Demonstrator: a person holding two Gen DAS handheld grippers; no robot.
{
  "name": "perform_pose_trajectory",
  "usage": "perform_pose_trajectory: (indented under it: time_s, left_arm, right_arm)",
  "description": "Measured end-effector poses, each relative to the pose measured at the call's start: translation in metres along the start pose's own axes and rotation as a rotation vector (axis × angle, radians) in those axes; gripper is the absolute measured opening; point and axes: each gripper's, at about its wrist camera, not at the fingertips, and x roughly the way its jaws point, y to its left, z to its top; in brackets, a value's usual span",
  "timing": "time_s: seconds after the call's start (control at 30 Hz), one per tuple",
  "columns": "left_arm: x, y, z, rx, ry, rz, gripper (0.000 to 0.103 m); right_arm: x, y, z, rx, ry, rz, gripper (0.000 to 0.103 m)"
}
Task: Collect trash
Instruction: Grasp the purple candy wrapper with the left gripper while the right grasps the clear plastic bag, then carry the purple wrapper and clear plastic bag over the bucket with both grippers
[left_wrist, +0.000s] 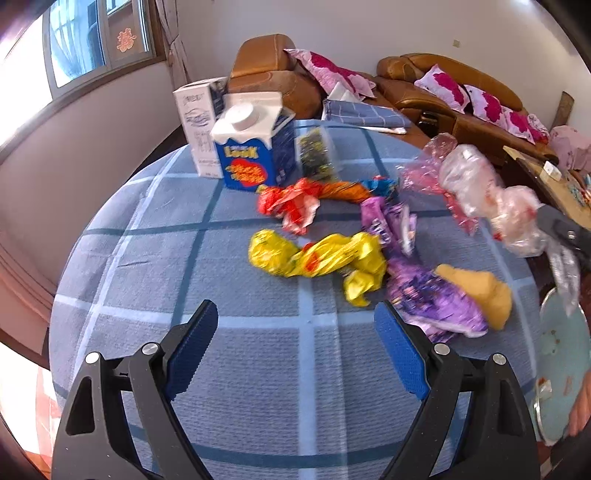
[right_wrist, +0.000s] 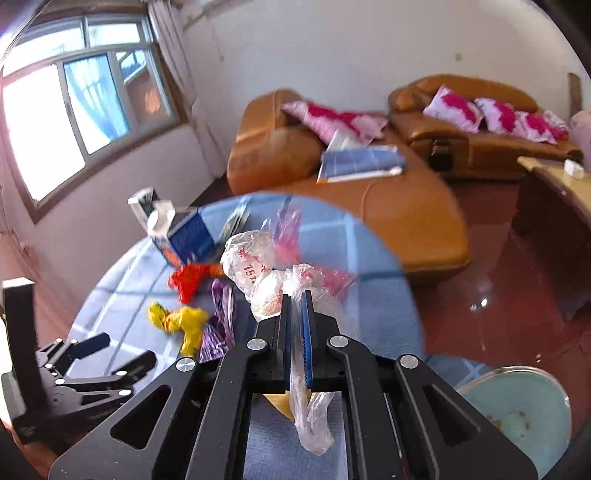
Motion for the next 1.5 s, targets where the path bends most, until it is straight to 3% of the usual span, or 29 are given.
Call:
perform_pose_trajectory:
  time_s: [0.4,0.47,0.53,0.6,0.7,0.8,1.1,1.5]
  left_arm:
    - [0.019,-0.064,0.018,0.022,0.012,-0.084,0.084]
    - [0.028,-0.071,0.018,0.028,0.028,-0.073,0.078]
    - [0.038,-0.072,0.017,0.024,0.064,-0.081,0.064]
    - [0.042,-0.070,0.013,0.020,0.072,-0.093,0.060]
    - [0.039,-0.069,0.010,0.035,0.076,-0.117,0.037]
    - [0.035,-0.064,0.008,0.035,0.083,-0.139,0.031]
    - [-0.013,-0.032,-0.010,0.055,0.014,-0.193,0.030]
    - [-0.052,-0.018,-0.037,0.089,-0.021,-0.131,0.031]
  right_arm:
    - [-0.058,-0.022,-0.023,0.039,-0.125,-0.178,0.006]
    - [-0.061,-0.026,-0.026,0.051,-0.124,-0.181,0.006]
    - [-0.060,-0.028,-0.028,0.061,-0.117,-0.184,0.006]
    - [-0.059,-0.030,-0.030,0.068,-0.112,-0.185,0.006]
    - [-0.059,-0.031,-0.032,0.084,-0.110,-0.183,0.006]
    - [-0.063,-0.030,-0.036,0.101,-0.114,-0.177,0.006]
    - [-0.085,-0.018,-0.053,0.123,-0.134,-0.192,0.006]
    - [-0.111,-0.005,-0.077,0.140,-0.143,-0.225,0.006]
